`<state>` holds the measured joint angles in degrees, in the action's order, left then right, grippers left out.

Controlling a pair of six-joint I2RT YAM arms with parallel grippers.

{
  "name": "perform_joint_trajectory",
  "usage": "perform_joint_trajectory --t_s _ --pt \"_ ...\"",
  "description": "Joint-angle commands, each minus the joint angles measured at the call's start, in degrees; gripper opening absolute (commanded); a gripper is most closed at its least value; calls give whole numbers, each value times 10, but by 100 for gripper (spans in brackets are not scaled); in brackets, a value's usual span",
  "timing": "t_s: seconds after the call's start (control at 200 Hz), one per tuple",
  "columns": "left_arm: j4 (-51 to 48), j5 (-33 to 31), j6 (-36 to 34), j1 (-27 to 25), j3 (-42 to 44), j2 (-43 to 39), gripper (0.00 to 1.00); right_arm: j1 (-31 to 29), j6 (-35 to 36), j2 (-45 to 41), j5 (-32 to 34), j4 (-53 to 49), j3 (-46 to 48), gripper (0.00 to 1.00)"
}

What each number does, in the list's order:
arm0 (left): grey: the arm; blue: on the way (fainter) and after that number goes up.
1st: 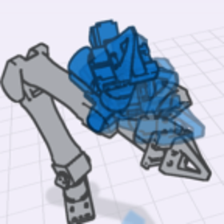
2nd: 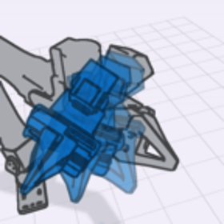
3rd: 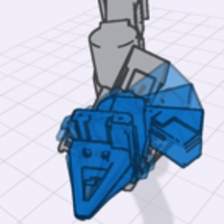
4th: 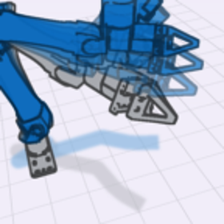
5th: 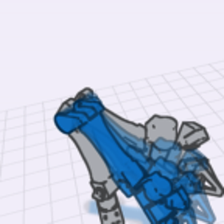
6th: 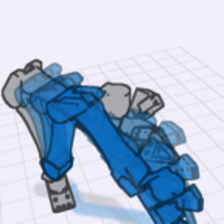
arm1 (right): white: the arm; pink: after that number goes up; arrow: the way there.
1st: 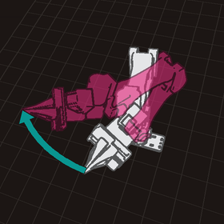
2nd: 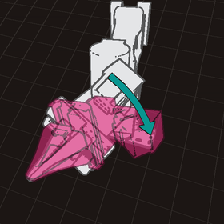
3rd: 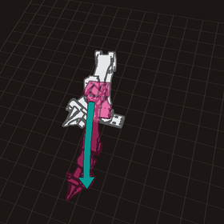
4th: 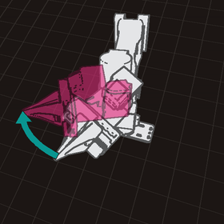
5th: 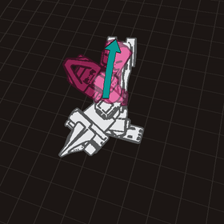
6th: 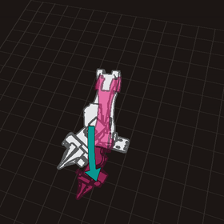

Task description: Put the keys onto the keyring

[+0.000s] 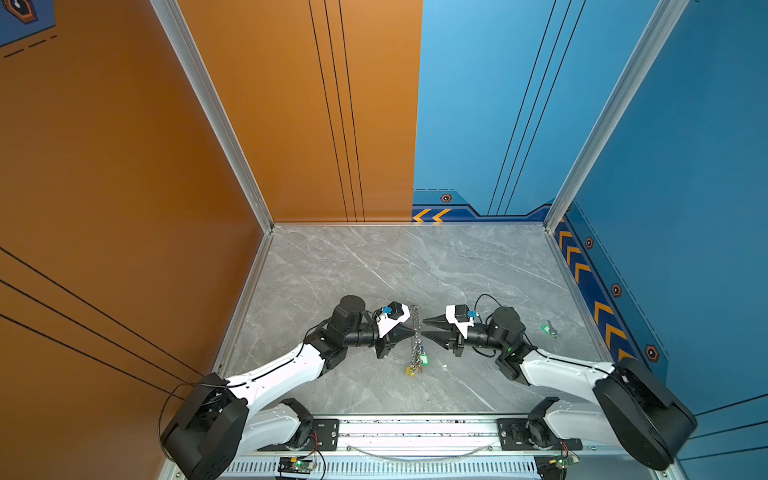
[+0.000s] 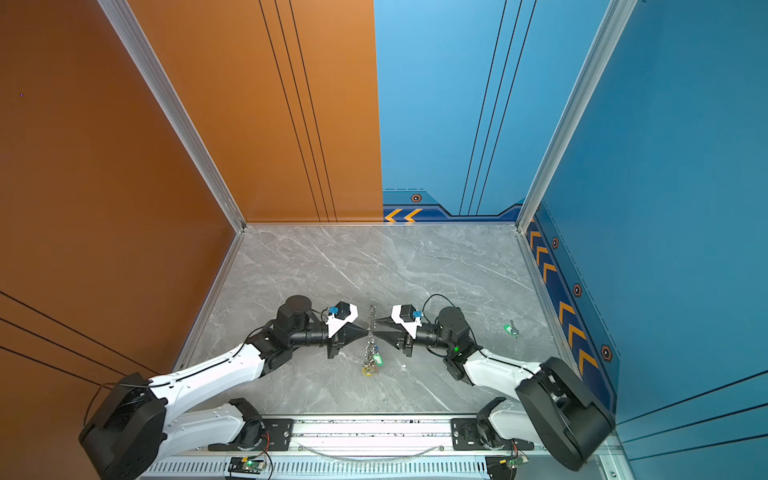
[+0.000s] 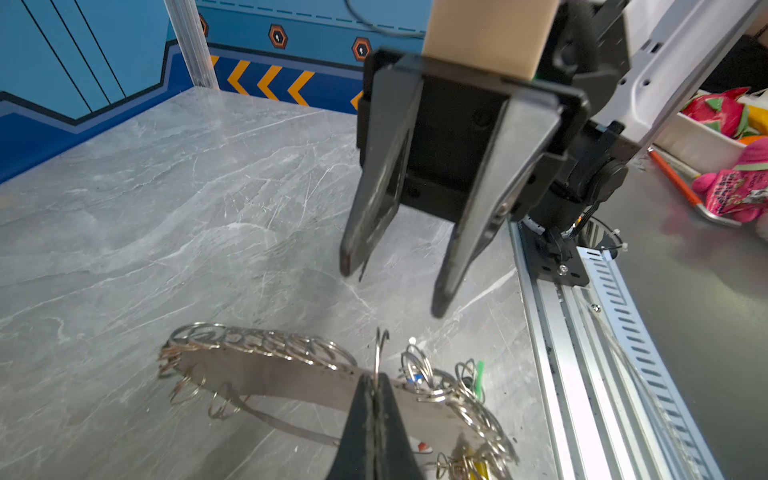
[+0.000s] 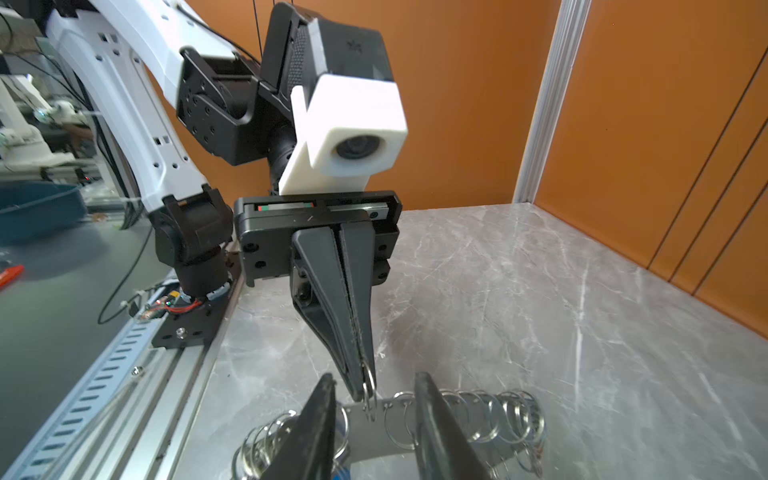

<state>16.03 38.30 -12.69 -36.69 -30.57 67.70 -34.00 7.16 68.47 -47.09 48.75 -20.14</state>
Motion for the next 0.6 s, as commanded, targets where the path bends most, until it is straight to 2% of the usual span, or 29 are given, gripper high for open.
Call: perform_joint_trajectory --t_s 0.0,0.25,0.591 --pt "-76 -27 -53 -11 -45 10 0 -2 139 -54 25 -264 -41 34" --pt "-134 -40 -86 -32 -72 27 0 -16 149 -27 20 -285 -60 30" --pt "-147 -27 -95 -42 -75 29 0 -29 140 0 16 -276 -70 27"
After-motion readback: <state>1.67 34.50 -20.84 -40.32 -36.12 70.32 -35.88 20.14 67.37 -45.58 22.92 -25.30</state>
